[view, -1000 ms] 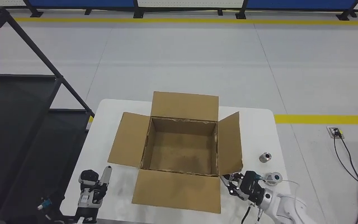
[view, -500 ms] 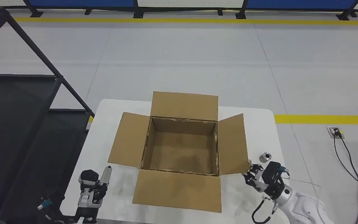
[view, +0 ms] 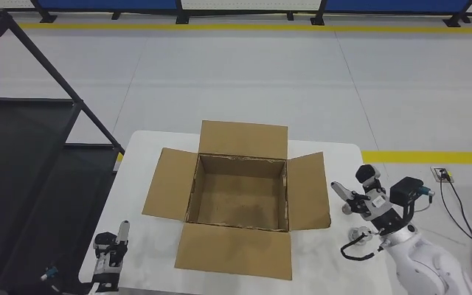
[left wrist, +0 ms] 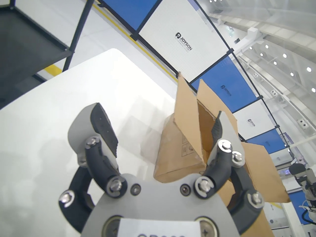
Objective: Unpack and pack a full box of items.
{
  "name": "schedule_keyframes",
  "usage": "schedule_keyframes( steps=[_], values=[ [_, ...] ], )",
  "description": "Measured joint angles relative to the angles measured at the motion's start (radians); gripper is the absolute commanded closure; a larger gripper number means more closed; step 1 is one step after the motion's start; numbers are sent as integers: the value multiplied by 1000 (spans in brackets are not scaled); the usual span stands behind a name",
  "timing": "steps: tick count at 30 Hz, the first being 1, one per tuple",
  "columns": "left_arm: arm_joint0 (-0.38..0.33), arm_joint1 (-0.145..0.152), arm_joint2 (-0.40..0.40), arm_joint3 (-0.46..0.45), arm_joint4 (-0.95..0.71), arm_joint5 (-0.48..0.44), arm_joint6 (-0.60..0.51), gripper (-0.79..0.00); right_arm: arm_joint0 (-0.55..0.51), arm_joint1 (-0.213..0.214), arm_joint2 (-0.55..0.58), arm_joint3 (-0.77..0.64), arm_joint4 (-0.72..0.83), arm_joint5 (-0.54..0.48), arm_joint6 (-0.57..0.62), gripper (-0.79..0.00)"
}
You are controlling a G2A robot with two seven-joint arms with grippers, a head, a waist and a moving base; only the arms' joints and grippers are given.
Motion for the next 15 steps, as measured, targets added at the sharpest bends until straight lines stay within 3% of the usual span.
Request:
schedule_keyframes(
  steps=[7, 15],
  values=[
    [-16, 6, -87, 91, -91, -21, -63, -785, -3, -7, -13, 8, 44, -27, 0, -785],
    [-35, 9, -117, 100, -98, 12, -81, -785, -4, -7, -16, 8, 43, -31, 9, -785]
  ],
)
